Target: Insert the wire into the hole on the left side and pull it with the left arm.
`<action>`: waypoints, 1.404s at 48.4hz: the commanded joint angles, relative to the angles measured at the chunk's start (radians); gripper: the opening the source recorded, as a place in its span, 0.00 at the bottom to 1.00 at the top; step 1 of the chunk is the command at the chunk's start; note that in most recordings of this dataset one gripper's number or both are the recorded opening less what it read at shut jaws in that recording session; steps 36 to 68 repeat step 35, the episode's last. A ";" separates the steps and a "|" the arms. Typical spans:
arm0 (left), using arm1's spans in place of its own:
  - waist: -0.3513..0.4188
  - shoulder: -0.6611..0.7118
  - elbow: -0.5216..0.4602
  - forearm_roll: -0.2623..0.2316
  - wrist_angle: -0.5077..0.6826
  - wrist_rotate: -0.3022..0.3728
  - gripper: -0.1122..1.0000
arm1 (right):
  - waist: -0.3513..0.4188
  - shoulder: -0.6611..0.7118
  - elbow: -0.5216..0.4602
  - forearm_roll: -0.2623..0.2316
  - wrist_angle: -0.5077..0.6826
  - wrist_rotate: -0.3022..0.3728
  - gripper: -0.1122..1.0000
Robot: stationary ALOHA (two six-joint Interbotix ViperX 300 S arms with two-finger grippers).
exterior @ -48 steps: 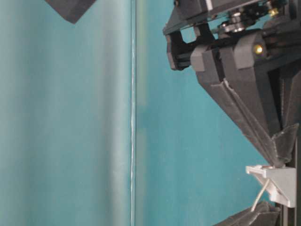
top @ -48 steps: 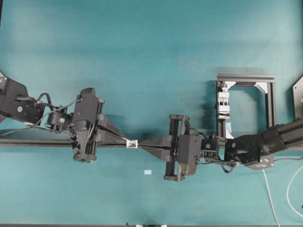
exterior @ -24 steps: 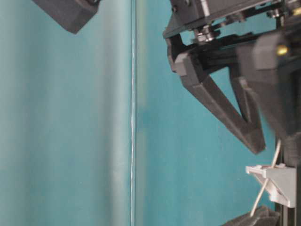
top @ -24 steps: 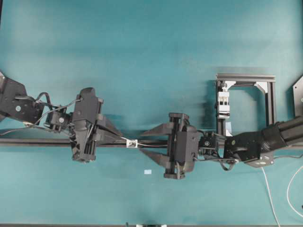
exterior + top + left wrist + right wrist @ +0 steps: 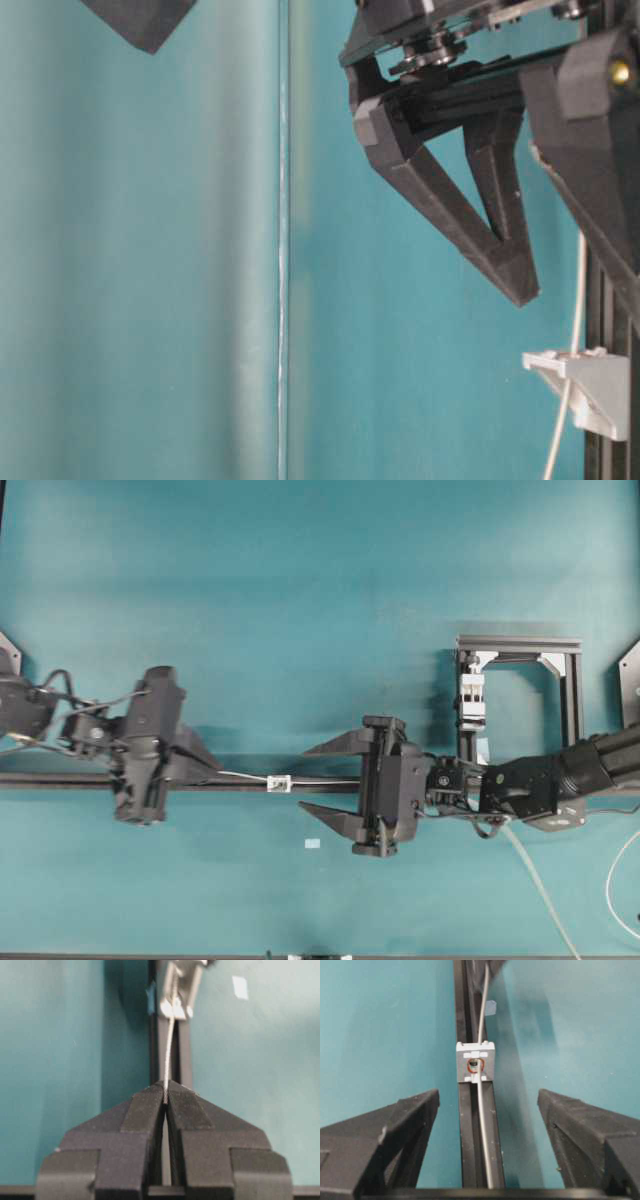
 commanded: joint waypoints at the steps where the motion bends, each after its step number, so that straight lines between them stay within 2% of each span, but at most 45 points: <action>1: -0.011 -0.072 0.021 0.003 0.011 -0.003 0.01 | 0.003 -0.037 -0.008 0.000 -0.002 0.000 0.92; 12: -0.012 -0.184 0.101 0.003 0.043 -0.037 0.01 | 0.003 -0.037 -0.008 0.000 0.003 0.000 0.92; 21: -0.014 -0.216 0.135 0.003 0.074 -0.060 0.01 | 0.003 -0.037 -0.008 0.000 0.002 -0.002 0.92; 68: -0.018 -0.210 0.135 0.008 0.094 -0.054 0.01 | 0.003 -0.037 -0.008 0.000 0.003 -0.003 0.91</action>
